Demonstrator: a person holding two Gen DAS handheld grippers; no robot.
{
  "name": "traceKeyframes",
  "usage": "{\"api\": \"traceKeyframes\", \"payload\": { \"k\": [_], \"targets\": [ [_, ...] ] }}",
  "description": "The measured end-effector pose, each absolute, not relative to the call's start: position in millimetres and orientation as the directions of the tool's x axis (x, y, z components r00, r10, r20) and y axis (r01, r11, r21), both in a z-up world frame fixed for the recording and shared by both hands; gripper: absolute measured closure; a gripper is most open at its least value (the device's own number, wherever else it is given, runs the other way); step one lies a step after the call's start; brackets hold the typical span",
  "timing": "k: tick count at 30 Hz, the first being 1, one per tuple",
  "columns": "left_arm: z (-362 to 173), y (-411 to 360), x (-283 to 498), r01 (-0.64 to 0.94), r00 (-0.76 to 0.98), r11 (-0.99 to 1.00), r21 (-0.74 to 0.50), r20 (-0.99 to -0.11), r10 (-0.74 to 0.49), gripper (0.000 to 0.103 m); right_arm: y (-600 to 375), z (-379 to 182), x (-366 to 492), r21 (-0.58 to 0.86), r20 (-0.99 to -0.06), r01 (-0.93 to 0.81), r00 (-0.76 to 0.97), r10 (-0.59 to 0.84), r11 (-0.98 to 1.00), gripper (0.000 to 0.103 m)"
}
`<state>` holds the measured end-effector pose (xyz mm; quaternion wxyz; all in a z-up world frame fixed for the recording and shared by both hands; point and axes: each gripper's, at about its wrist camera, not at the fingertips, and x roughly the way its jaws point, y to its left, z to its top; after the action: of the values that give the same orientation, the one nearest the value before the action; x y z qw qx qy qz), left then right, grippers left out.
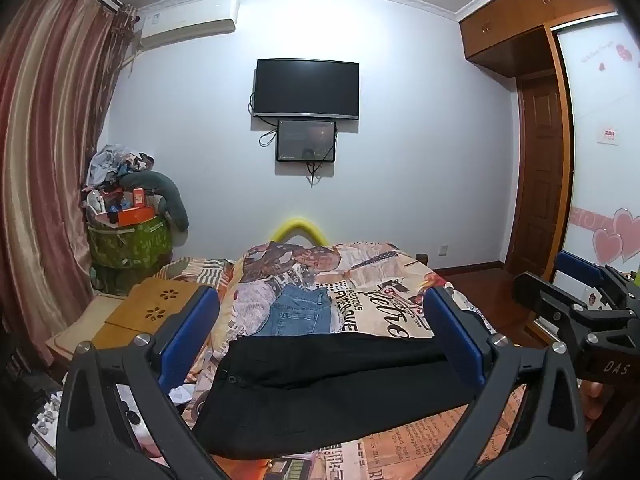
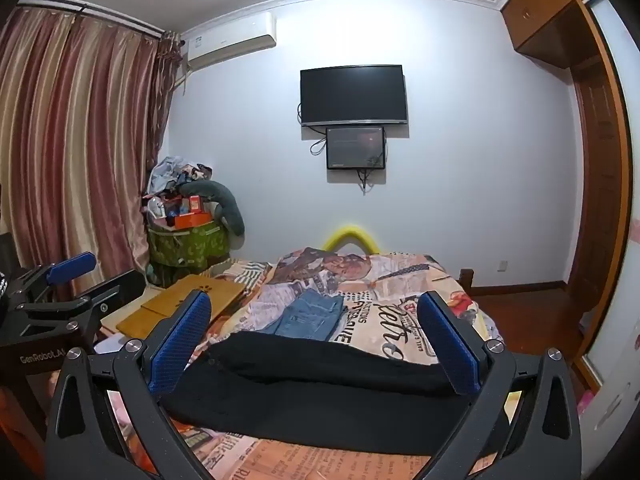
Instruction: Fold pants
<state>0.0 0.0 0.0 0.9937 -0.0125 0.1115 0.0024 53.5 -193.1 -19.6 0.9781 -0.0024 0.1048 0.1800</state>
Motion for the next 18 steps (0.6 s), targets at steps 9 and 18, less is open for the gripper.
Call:
{"api": "traceKeyframes", "payload": {
  "k": [9, 18],
  "targets": [
    [3.3, -3.7, 2.8, -0.011, 0.976, 1.000, -0.022, -0.216, 0.006, 0.000, -194.7, -16.0, 52.6, 0.027, -0.210, -0.356, 0.911, 0.354, 0.934, 0.001],
    [4.8, -5.8, 1.5, -0.019, 0.980, 1.000, -0.023, -0.199, 0.014, 0.000, -198.0, -17.9, 55.1, 0.042, -0.205, -0.344, 0.916, 0.345, 0.938, 0.001]
  ]
}}
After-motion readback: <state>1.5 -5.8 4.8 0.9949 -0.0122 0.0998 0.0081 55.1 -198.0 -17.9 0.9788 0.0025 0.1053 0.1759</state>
